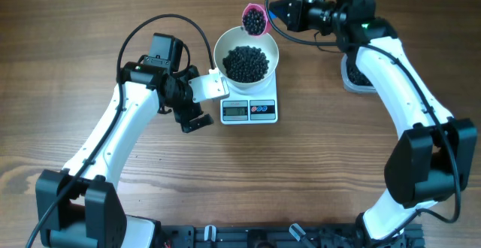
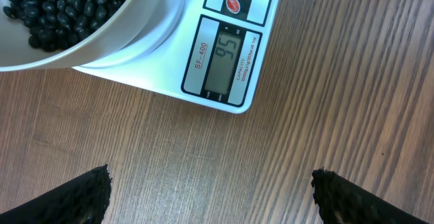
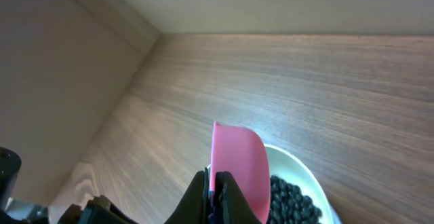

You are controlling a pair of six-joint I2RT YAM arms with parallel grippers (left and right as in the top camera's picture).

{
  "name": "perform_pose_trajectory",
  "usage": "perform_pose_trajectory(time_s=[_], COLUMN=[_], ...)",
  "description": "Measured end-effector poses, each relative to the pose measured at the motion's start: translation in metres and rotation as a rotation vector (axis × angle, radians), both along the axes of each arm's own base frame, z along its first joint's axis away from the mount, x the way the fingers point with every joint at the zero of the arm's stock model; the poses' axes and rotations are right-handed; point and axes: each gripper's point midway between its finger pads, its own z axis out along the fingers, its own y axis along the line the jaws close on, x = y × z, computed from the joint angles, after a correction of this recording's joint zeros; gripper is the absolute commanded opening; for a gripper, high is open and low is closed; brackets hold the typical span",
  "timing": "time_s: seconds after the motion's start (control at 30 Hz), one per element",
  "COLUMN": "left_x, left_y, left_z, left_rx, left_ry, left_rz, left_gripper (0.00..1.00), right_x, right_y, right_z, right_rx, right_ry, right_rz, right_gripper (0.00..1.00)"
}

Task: Scoop item into bowl and weigh 150g on scale
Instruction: 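Carry the filled scoop to the white bowl and pour beans in, then move the empty scoop back over the bean tub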

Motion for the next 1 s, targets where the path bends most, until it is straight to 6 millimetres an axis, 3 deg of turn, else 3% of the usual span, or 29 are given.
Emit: perform_pose_trajectory(time_s=[0.2,0.33,0.6,1.0], left_x=[0.000,0.000,0.000,0.000], left_y=[0.000,0.000,0.000,0.000], left_z=[0.000,0.000,0.000,0.000], left_rx=[0.000,0.000,0.000,0.000], left_ry=[0.000,0.000,0.000,0.000], left_rz=[0.000,0.000,0.000,0.000], left_gripper=[1.00,1.00,1.00,1.00], right_x=[-0.002,0.000,-0.008,-0.008], right_y=[-0.002,0.013,0.031,0.031], right_z=[-0.004,0.007,0.000,-0.001], right_rx=[-0.167,-0.320,-0.580,-0.692], right_ry=[-0.044,-0.200,-0.473,-0.625], right_rz=[0.003,0.046,0.243,0.348], right_gripper=[0.04,0.04,0.04,0.04])
